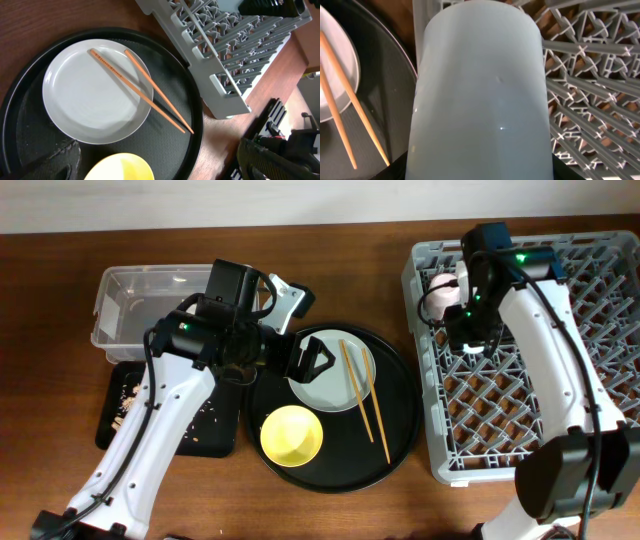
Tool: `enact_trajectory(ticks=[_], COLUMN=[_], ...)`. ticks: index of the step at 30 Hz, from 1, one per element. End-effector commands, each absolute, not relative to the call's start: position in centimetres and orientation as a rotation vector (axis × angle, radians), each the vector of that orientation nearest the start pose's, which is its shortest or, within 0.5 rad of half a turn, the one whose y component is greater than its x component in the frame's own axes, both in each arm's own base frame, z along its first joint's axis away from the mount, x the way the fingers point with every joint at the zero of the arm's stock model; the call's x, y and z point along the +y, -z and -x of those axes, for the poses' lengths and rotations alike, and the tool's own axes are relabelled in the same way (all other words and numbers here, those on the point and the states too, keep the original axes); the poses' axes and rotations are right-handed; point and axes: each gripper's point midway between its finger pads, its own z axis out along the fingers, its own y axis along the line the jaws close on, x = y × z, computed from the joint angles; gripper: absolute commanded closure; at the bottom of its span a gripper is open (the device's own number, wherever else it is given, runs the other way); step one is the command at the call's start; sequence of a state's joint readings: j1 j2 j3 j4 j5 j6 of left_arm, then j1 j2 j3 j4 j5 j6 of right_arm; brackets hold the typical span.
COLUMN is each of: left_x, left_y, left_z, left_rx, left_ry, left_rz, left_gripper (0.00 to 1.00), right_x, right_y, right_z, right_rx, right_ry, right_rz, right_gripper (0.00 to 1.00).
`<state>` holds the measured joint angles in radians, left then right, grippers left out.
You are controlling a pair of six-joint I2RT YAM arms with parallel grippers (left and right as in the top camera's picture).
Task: Sort waste into correct bins and load items into the dishwasher rack
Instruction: 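Carry the blue cup with the right gripper over the dish rack, then lower the blue cup into the rack beside the pink cup and release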
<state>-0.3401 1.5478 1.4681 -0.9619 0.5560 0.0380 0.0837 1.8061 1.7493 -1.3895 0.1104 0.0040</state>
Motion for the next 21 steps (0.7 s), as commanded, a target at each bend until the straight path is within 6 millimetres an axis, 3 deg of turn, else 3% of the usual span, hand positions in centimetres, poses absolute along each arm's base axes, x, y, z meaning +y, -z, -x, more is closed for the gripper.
enact_trajectory(ticks=[1,21], left_x=[-20.8,-20.8], left_y=[-23.2,-23.2], left_z=[-32.1,-32.1], left_rx=[2.482,2.482], left_ry=[0.819,0.819], left_rz=[-0.69,-0.69], left_gripper=[0.01,0.01], right_x=[1.5,1.6], right_y=[-17.1,-15.3], right_z=[-36.7,-37.5], right_rx=[2.995,3.009], right_ry=[0.119,0.121], right_rz=[0.089,0.089], right_gripper=[0.63,0.62])
